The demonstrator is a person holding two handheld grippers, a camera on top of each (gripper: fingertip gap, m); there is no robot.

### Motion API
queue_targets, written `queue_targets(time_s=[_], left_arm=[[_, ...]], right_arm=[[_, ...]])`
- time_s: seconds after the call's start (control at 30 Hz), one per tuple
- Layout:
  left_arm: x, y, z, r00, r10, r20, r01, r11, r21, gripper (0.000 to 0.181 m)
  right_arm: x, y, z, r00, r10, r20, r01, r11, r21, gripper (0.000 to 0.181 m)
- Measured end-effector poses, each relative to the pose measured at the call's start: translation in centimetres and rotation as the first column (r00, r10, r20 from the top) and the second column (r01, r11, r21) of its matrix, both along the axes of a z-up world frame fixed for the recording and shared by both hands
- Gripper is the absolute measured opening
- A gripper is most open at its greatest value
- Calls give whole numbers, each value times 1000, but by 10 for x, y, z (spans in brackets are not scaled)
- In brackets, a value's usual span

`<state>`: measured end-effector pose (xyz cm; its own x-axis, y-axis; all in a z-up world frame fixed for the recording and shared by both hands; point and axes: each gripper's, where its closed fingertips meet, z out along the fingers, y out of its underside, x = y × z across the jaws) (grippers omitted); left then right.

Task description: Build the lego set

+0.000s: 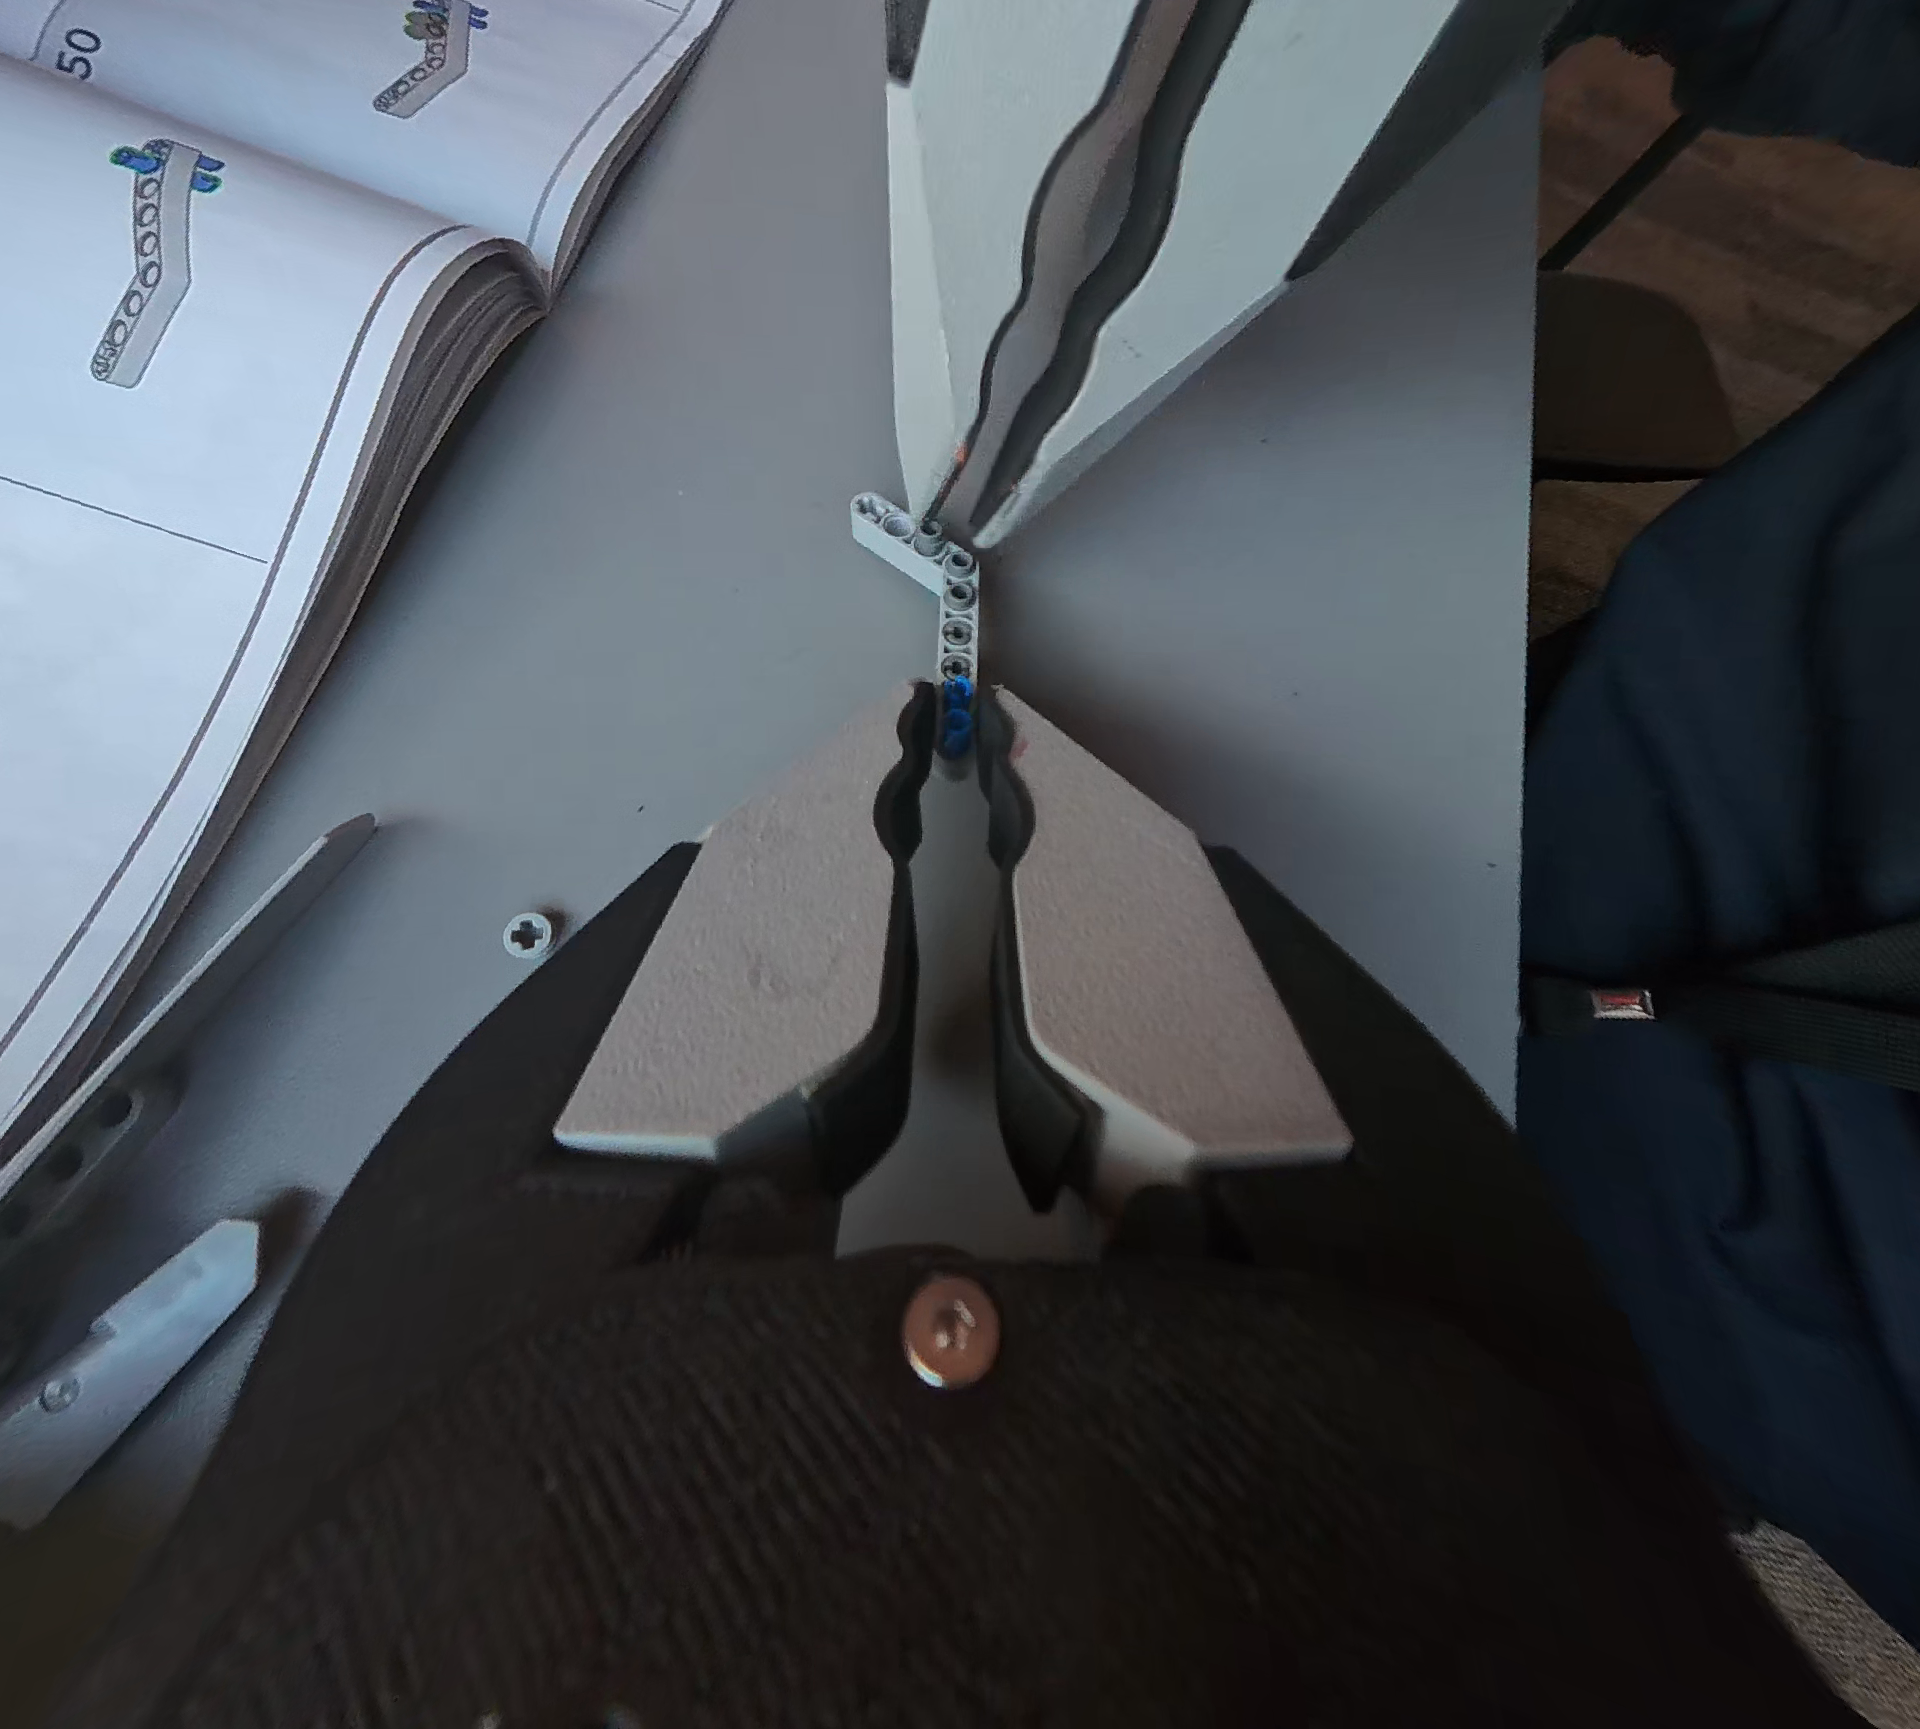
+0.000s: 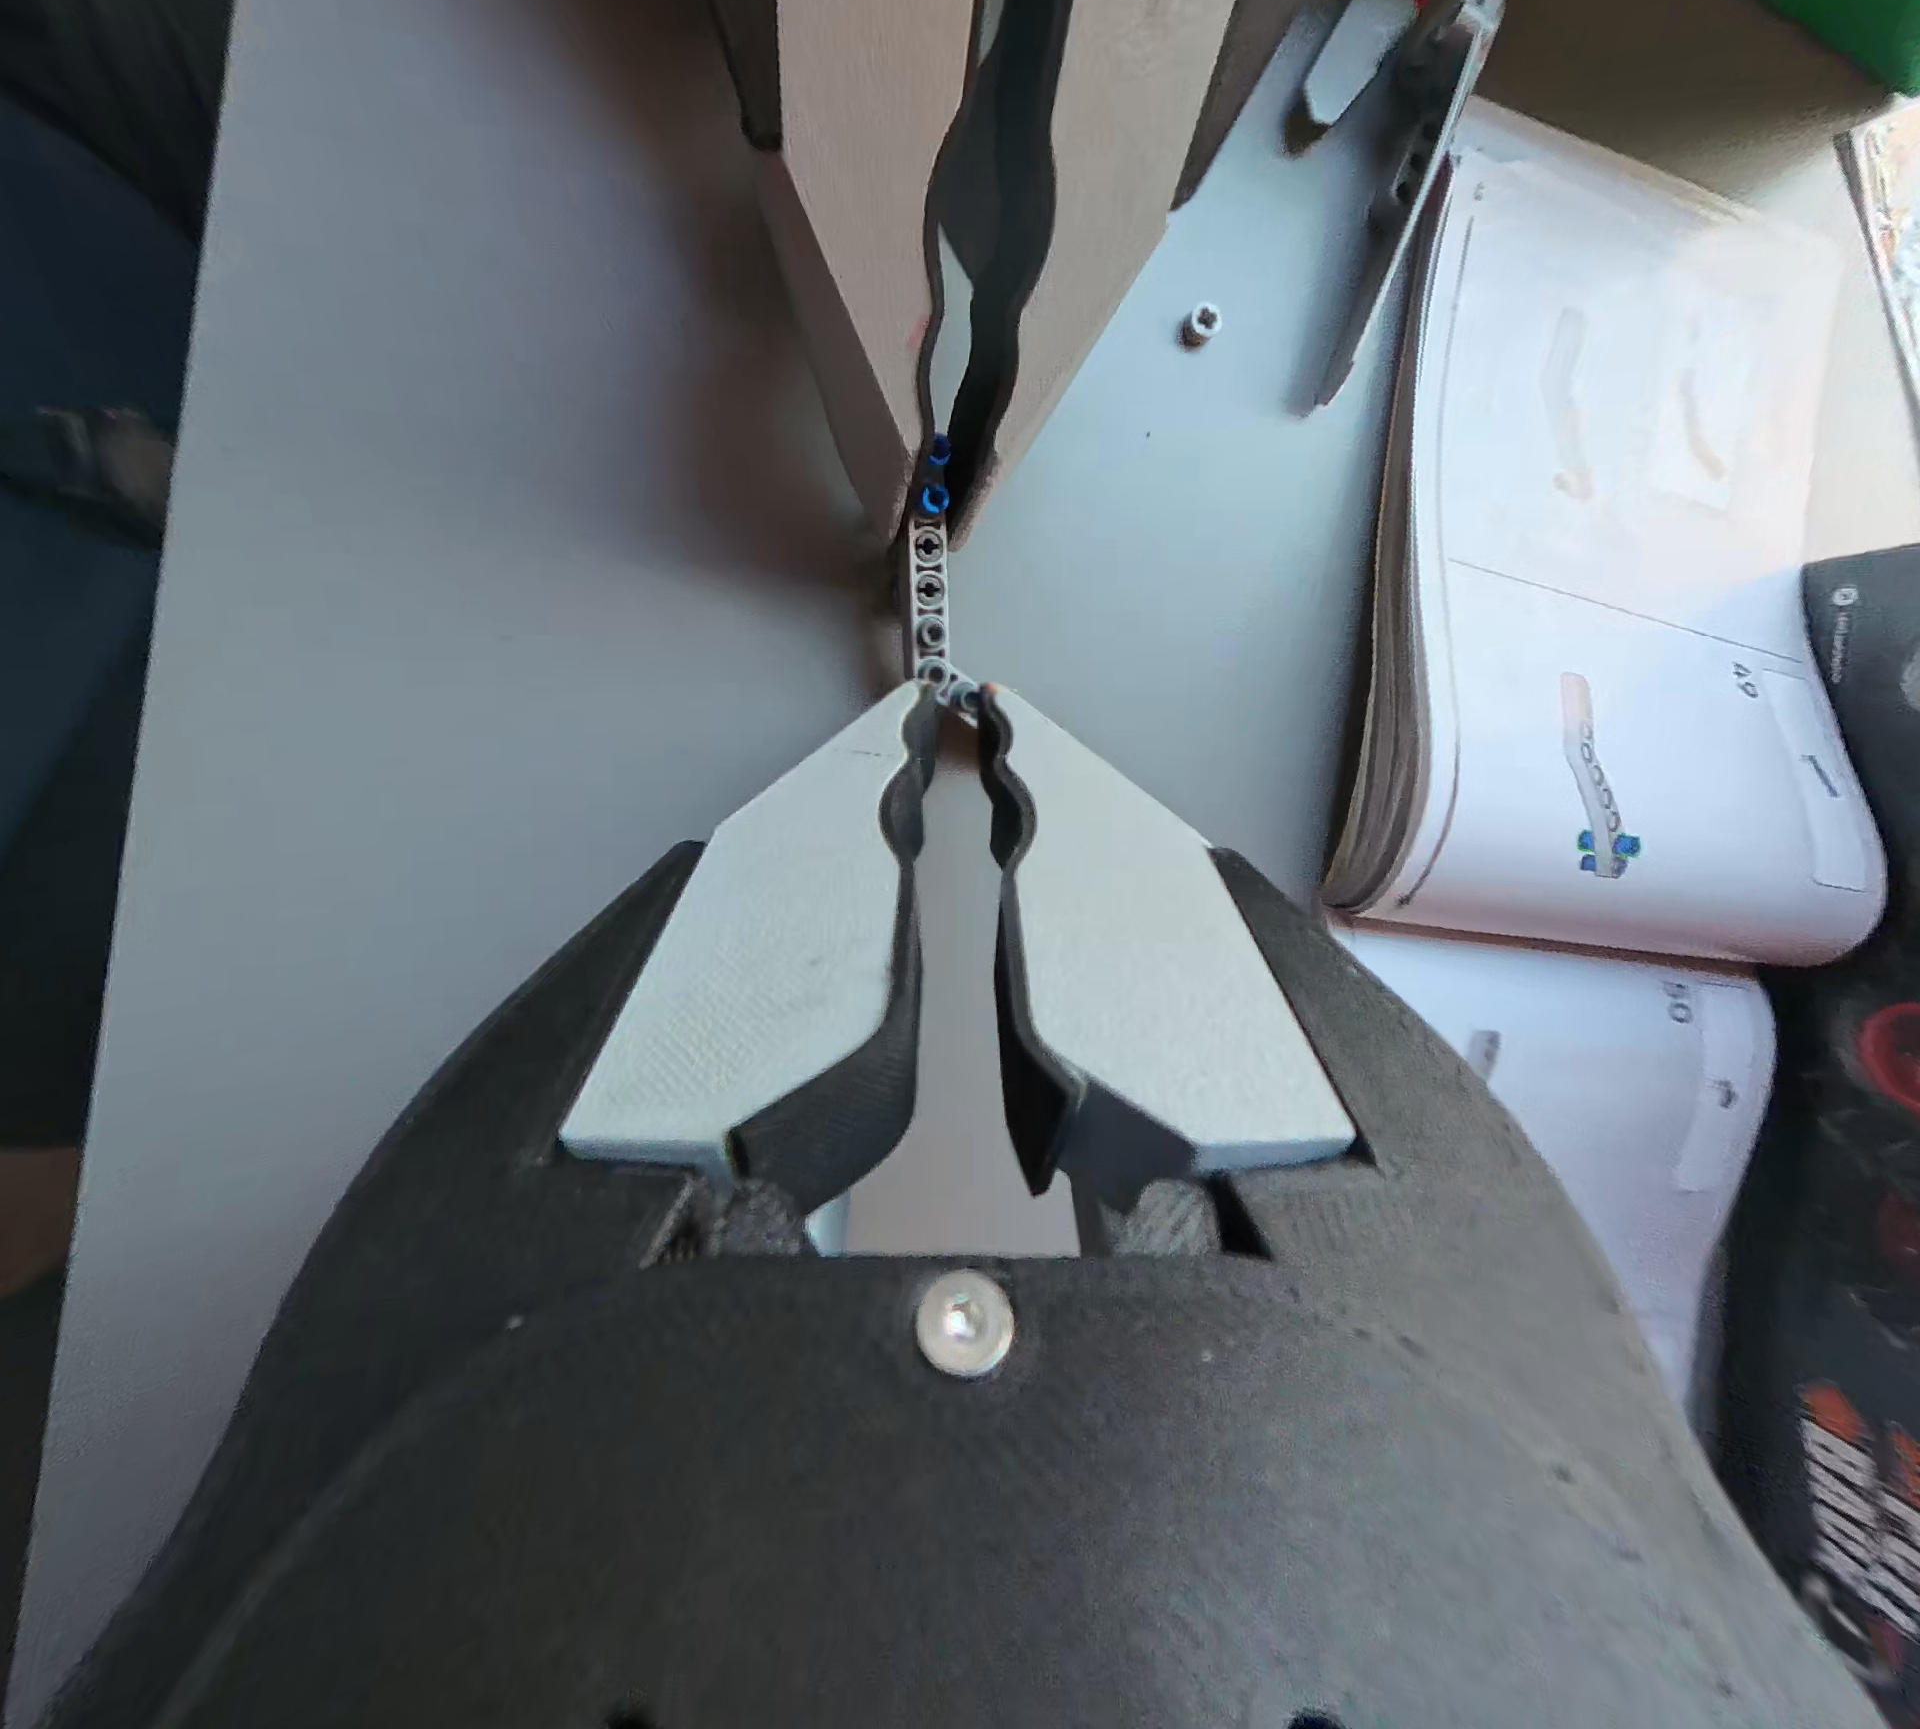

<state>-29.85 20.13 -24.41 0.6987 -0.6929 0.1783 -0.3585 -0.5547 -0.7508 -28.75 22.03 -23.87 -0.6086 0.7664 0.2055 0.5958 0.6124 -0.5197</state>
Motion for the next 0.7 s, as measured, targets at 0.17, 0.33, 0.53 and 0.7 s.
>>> queue_targets(time_s=[0.17,0.33,0.53,0.7], left_arm=[[0,0,0,1000,0,1,0,1000,-1,4],[0,0,0,1000,3,-8,-2,1000,8,3],[0,0,0,1000,2,-9,-1,1000,11,4],[-1,0,1,1000,5,-11,-4,1000,15,4]], right_arm=[[-1,4,9,998,-30,-52,27,997,-67,0],[-3,3,2,999,-33,-13,32,996,-86,0],[-3,4,-2,1000,-20,-8,19,998,-55,0],[-3,3,-6,999,3,-32,-2,1000,17,0]])
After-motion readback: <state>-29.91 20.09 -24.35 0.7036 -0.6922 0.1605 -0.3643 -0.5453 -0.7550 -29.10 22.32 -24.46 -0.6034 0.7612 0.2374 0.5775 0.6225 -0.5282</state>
